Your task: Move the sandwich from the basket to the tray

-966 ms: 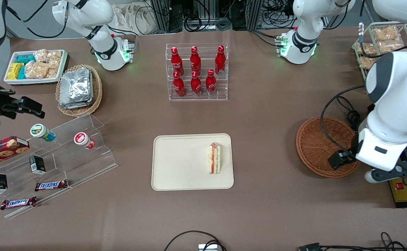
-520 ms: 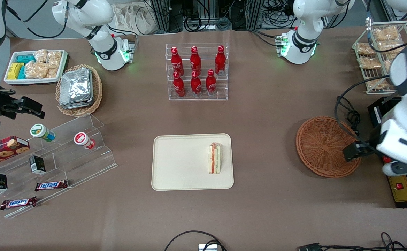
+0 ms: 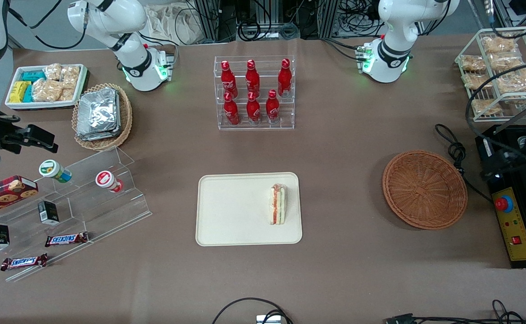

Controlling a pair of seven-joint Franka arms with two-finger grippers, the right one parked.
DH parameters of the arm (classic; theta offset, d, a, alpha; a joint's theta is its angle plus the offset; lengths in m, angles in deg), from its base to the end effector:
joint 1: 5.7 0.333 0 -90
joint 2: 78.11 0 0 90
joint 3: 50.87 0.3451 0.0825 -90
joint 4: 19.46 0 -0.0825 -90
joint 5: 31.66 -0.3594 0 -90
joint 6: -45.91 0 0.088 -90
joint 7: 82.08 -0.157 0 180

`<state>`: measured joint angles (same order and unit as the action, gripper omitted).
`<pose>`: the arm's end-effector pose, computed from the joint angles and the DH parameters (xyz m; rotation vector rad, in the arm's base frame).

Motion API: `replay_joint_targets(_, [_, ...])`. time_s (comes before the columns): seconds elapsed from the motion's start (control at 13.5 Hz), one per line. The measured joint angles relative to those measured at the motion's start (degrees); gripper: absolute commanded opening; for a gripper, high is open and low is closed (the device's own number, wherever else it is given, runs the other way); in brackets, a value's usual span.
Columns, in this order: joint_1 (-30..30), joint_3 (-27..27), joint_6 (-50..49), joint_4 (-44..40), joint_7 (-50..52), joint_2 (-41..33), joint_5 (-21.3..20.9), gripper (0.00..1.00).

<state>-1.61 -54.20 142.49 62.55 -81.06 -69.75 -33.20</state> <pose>0.5960 0.0144 0.5962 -3.1184 -0.0476 -0.1696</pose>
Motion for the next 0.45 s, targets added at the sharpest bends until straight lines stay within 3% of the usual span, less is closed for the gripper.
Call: replay_joint_targets(0.45, [-1.8,0.5,-4.2,3.5,-1.4,-7.1,0.0,1.0])
